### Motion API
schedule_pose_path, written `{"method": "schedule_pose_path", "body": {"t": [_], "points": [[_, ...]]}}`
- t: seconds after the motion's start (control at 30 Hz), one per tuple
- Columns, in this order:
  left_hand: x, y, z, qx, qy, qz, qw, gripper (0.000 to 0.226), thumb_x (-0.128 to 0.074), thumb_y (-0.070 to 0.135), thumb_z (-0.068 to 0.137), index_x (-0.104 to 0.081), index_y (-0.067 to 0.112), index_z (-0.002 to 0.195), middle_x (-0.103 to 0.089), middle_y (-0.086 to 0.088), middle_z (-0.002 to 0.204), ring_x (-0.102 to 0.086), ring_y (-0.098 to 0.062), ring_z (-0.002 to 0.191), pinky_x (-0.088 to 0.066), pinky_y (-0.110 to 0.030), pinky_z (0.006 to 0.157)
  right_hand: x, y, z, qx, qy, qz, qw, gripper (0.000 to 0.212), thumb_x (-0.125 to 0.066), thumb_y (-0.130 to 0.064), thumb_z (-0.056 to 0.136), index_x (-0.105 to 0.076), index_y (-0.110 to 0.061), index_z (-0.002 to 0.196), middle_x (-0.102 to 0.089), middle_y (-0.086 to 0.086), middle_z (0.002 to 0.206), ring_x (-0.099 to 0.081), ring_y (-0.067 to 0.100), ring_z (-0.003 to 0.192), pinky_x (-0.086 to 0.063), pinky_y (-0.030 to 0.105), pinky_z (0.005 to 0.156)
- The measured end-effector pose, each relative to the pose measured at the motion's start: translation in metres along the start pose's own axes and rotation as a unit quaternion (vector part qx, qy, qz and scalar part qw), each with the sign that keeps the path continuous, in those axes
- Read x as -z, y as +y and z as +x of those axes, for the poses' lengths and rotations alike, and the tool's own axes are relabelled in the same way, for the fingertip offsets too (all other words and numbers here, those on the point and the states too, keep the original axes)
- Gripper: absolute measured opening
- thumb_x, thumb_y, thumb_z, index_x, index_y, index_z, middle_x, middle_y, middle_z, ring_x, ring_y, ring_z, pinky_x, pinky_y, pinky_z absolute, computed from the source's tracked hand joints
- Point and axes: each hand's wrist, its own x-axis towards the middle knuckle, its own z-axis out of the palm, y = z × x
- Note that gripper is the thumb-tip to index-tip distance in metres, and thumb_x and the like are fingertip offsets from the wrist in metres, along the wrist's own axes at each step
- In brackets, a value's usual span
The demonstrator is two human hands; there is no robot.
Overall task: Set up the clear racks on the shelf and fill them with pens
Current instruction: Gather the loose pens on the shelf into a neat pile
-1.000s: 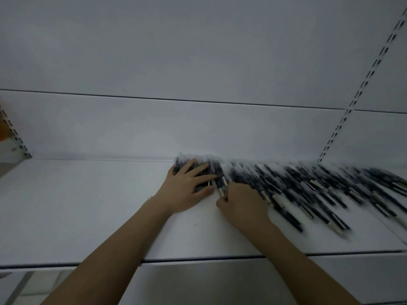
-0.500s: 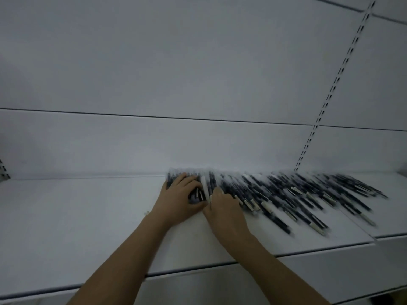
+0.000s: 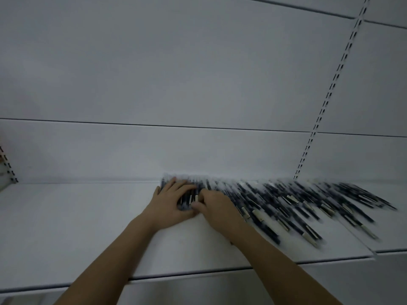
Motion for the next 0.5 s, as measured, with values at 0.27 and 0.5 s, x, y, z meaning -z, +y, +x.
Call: {"method": "schedule_pose_path", "body": {"t": [0.27, 0.5], "points": [[0.001, 0.011, -0.001, 0.051, -0.068, 0.039, 0.996, 0.104, -0.036, 0.101, 0.053, -0.022, 0.057, 0.147, 0.004, 0.009, 0.165, 0.015, -0.026, 0.151, -0.002, -0.049, 0.123, 0.018, 0.048, -0.049, 0.041, -0.153, -0.055, 0.986, 0.089, -0.049, -0.069, 0.09, -0.008, -0.03, 0.158, 0.001, -0.01, 0.165, -0.001, 0.017, 0.152, -0.012, 0.041, 0.124], [-0.006, 0.032, 0.001, 0.055, -0.088, 0.042, 0.994, 0.101, -0.048, 0.091, 0.062, -0.018, 0.052, 0.15, 0.004, 0.013, 0.165, 0.017, -0.022, 0.151, -0.002, -0.048, 0.123, 0.004, 0.08, -0.015, 0.058, -0.043, -0.105, 0.992, 0.092, 0.003, -0.08, 0.082, -0.002, -0.03, 0.159, -0.003, -0.002, 0.167, 0.001, 0.014, 0.153, 0.003, 0.033, 0.121]]}}
